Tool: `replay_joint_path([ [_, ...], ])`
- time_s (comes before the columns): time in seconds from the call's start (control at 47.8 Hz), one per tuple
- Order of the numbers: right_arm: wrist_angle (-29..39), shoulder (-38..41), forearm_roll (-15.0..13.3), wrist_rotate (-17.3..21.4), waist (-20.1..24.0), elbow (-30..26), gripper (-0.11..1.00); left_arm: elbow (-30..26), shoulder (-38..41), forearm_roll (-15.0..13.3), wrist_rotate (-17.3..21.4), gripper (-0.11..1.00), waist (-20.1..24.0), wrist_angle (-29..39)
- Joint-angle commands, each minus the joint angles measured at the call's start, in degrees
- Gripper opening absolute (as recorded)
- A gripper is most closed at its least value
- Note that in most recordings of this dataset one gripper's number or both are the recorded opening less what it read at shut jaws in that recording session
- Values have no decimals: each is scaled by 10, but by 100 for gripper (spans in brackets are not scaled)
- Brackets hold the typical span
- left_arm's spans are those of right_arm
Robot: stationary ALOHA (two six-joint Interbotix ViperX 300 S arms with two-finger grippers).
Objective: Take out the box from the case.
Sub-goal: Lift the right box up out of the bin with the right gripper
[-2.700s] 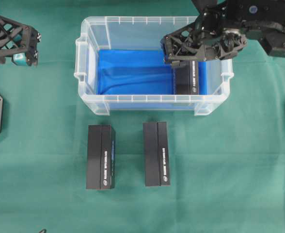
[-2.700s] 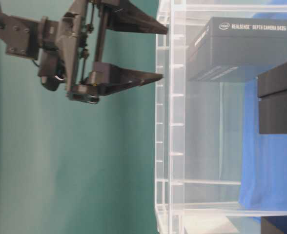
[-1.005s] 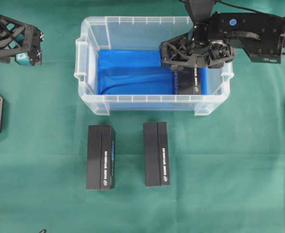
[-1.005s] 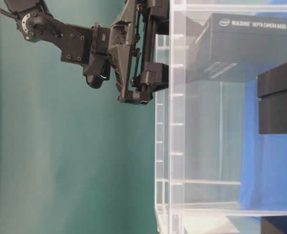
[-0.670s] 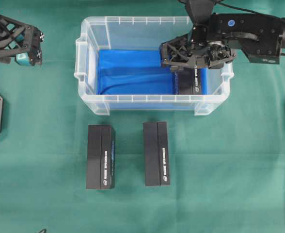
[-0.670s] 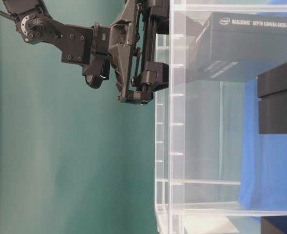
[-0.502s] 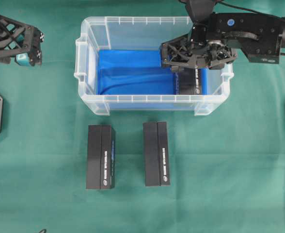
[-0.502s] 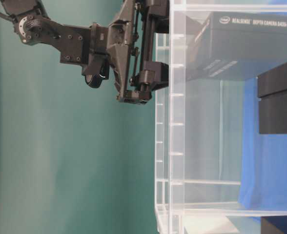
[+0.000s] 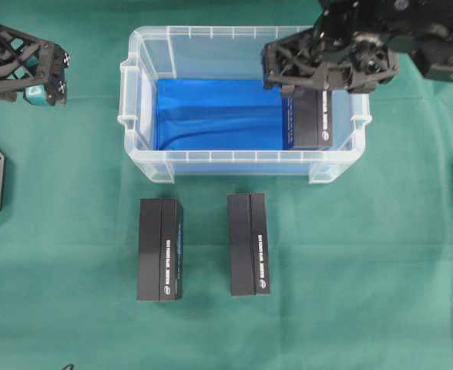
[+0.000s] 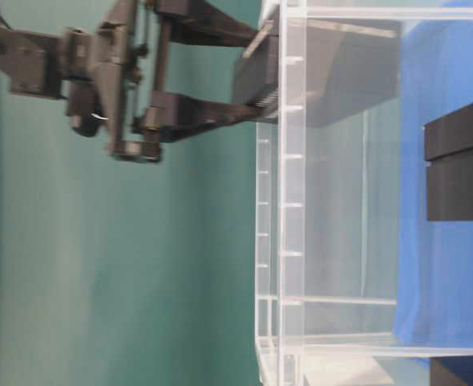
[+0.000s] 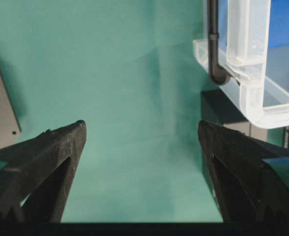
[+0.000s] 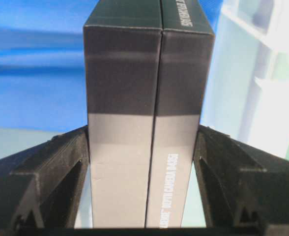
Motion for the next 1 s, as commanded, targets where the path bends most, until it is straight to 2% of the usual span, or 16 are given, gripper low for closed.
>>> replay_joint_path([
  [0.0, 26, -26, -4, -4, 1, -37, 65, -14, -2, 1, 0, 93, -2, -3],
  [0.712, 141, -54, -9, -6, 18, -154, 65, -14, -2, 1, -4, 93, -4, -3],
  [0.984, 143, -54, -11, -6, 18, -160, 65, -14, -2, 1, -5, 93, -4, -2],
])
